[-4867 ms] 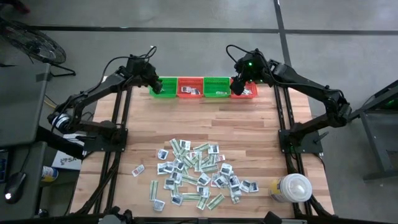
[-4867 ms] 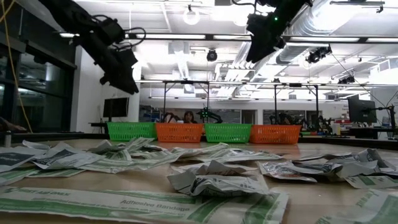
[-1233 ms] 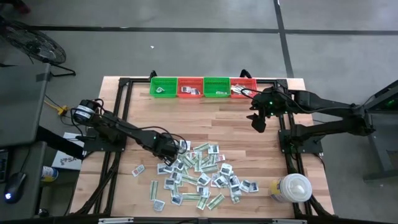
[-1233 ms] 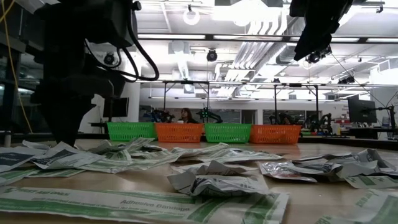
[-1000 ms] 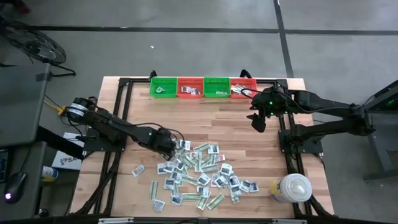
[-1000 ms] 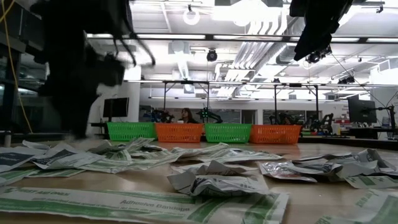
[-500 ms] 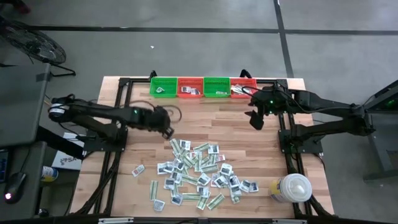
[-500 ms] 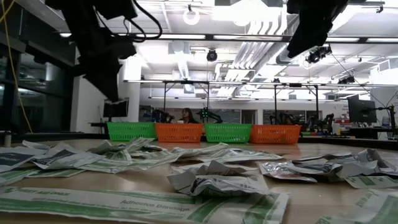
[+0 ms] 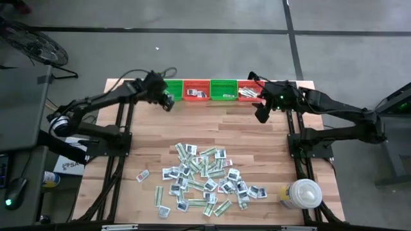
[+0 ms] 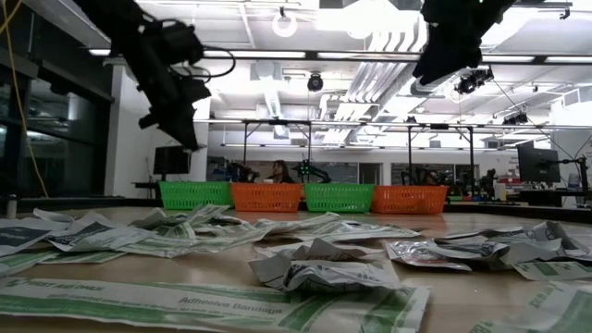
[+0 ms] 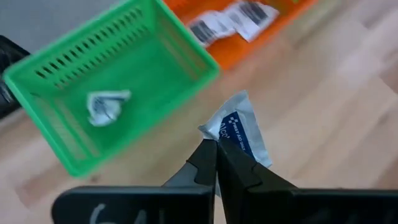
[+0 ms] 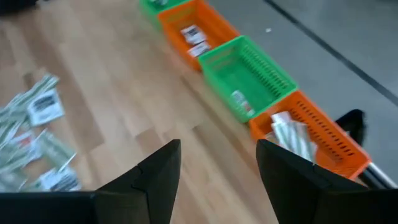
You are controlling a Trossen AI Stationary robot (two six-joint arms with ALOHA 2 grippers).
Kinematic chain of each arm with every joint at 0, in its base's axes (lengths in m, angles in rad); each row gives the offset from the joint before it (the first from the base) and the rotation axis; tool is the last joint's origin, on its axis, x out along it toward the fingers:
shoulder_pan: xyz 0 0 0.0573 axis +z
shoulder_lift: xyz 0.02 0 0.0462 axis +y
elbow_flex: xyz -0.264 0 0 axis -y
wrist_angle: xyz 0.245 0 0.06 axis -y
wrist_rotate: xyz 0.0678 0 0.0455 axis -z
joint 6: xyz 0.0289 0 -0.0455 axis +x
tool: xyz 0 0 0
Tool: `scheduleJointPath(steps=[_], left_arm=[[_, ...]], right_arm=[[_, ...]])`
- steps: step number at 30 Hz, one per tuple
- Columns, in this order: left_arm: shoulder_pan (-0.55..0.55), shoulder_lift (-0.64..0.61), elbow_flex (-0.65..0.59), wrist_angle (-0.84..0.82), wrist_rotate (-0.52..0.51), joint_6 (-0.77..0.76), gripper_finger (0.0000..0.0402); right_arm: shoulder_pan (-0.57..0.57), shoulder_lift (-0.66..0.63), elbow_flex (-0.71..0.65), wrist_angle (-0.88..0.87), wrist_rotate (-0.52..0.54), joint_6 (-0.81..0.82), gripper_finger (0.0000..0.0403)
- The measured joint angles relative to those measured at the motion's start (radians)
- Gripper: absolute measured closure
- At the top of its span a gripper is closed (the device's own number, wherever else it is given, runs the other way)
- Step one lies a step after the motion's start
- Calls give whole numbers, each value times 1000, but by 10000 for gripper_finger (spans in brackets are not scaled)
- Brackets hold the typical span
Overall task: Pick & Place First Aid Supplies
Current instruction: Put the blue alcohol pad in the left green bin
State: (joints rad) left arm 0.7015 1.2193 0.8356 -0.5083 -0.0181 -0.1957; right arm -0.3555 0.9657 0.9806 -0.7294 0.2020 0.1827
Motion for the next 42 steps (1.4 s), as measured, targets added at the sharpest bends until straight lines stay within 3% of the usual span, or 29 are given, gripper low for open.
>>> scheduleJointPath(steps=[7,13,26,42], left_arm=[[220,101,0,120,150,102,401],[294,177,0,219,224,124,401],[300,296,1,291,238,120,401],[300,299,2,325,207,112,401]], right_arm=[[-93,0,0,40,26,1,199],[-148,0,0,62,32,-4,199],[-189,0,0,62,32,-7,199],[-188,0,0,55,4,-6,199]])
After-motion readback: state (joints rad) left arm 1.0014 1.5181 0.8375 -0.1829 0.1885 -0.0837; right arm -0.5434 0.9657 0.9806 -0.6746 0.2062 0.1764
